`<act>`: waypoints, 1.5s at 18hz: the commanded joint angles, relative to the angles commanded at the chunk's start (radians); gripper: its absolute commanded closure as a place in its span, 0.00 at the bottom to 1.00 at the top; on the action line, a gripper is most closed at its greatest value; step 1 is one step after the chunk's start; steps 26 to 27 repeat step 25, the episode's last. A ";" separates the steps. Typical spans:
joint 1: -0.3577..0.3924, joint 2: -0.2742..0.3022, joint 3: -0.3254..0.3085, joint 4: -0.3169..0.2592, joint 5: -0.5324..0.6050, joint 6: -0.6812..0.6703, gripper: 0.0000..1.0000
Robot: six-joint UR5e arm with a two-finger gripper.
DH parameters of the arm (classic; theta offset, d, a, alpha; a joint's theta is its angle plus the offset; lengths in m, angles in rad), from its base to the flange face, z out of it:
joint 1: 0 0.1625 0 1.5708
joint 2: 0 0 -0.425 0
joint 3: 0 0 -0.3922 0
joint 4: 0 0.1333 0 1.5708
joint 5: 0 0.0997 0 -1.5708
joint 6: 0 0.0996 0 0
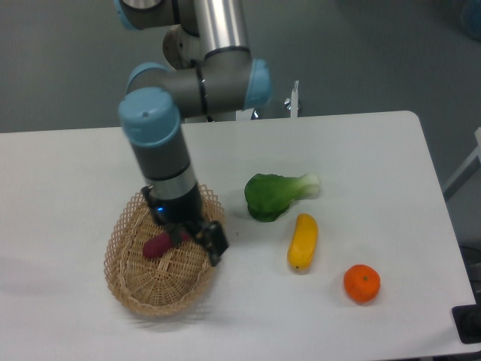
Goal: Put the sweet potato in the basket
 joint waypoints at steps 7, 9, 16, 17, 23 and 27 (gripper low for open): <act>0.152 0.052 -0.002 -0.112 0.000 0.221 0.00; 0.196 0.061 -0.002 -0.121 -0.002 0.285 0.00; 0.391 0.126 0.023 -0.244 -0.080 0.676 0.00; 0.414 0.132 0.029 -0.264 -0.092 0.731 0.00; 0.520 0.164 0.031 -0.319 -0.149 0.934 0.00; 0.523 0.164 0.031 -0.318 -0.152 0.934 0.00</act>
